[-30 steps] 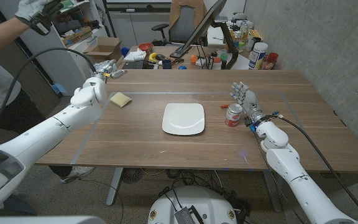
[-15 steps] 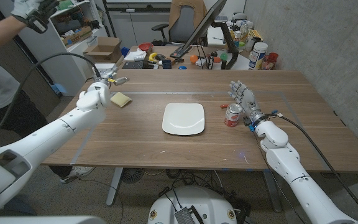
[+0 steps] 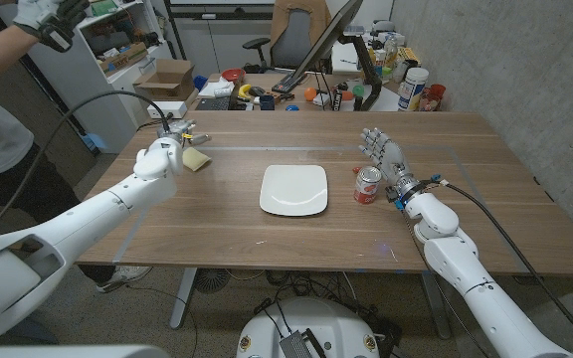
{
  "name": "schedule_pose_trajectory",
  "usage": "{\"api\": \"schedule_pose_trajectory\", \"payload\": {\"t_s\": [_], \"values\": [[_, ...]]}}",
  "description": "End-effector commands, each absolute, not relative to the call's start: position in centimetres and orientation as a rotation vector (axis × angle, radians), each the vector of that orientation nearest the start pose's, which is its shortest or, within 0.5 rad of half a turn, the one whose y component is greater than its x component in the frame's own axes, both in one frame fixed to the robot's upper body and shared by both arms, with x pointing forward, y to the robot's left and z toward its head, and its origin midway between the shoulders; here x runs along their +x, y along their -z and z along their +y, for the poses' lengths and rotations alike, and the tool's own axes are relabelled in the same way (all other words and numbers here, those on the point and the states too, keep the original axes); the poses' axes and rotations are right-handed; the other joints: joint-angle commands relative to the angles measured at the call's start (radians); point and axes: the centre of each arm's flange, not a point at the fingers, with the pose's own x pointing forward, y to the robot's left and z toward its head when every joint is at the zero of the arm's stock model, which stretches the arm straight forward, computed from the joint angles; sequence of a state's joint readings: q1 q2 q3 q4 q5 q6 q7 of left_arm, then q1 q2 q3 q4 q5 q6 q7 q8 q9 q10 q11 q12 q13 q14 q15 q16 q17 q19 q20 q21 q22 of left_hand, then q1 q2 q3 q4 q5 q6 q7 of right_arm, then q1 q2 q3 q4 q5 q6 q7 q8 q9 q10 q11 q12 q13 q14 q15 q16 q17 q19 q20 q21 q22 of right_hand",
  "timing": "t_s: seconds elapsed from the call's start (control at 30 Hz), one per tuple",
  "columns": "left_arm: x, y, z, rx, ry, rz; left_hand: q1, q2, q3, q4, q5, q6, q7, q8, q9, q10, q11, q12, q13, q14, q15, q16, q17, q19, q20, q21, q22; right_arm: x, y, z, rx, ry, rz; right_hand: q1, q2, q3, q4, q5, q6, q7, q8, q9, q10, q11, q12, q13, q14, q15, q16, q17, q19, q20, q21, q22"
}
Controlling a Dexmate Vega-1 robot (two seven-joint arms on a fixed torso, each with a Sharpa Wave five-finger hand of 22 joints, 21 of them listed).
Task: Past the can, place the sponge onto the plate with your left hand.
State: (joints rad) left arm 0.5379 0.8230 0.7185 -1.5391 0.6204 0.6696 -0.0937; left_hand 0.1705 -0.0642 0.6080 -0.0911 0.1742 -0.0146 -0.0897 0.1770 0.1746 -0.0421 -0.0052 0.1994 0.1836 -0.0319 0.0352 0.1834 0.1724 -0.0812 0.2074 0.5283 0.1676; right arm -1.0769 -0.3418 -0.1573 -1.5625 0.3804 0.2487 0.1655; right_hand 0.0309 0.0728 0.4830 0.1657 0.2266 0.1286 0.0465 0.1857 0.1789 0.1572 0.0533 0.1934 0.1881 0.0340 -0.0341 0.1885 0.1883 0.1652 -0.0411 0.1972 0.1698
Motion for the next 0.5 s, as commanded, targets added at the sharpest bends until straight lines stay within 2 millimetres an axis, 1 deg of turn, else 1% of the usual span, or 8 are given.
{"api": "schedule_pose_trajectory", "payload": {"t_s": [0.03, 0.3, 0.5], "values": [[67.0, -4.5, 35.8, 1.547, -0.410, -0.024, 0.004, 0.004, 0.000, -0.004, 0.004, -0.010, -0.004, 0.003, 0.003, -0.006, 0.000, -0.002, 0.004, -0.008, 0.002, 0.001, 0.003, -0.003, 0.004, -0.006, 0.002, 59.0, 5.0, -24.2, -0.043, -0.313, -0.688, 0.001, 0.082, 0.007, 0.001, 0.007, 0.013, 0.002, 0.006, 0.004, 0.008, -0.003, 0.006, 0.004, 0.007, 0.000, 0.005, 0.002, 0.011, -0.060, 0.006, 0.005], [67.6, -2.8, 36.2, 1.547, -0.393, 0.035, 0.003, 0.004, -0.004, -0.005, 0.004, -0.010, -0.006, 0.003, 0.003, -0.008, -0.003, -0.002, 0.004, -0.008, 0.002, 0.001, 0.003, 0.000, 0.004, -0.011, 0.003, 58.9, 5.1, -24.3, -0.045, -0.316, -0.687, 0.001, 0.082, 0.007, 0.001, 0.007, 0.013, 0.001, 0.006, 0.004, 0.009, -0.003, 0.006, 0.004, 0.007, 0.001, 0.005, 0.002, 0.011, -0.060, 0.006, 0.005], [67.9, -1.9, 36.6, 1.542, -0.379, 0.064, 0.002, 0.003, -0.007, -0.006, 0.003, -0.010, -0.005, 0.004, 0.003, -0.010, -0.003, -0.002, 0.004, -0.010, 0.001, 0.001, 0.004, 0.001, 0.004, -0.014, 0.003, 58.9, 5.2, -24.4, -0.046, -0.313, -0.680, 0.001, 0.082, 0.007, 0.000, 0.007, 0.013, 0.001, 0.006, 0.004, 0.009, -0.003, 0.006, 0.004, 0.008, 0.001, 0.005, 0.002, 0.011, -0.059, 0.006, 0.005]]}}
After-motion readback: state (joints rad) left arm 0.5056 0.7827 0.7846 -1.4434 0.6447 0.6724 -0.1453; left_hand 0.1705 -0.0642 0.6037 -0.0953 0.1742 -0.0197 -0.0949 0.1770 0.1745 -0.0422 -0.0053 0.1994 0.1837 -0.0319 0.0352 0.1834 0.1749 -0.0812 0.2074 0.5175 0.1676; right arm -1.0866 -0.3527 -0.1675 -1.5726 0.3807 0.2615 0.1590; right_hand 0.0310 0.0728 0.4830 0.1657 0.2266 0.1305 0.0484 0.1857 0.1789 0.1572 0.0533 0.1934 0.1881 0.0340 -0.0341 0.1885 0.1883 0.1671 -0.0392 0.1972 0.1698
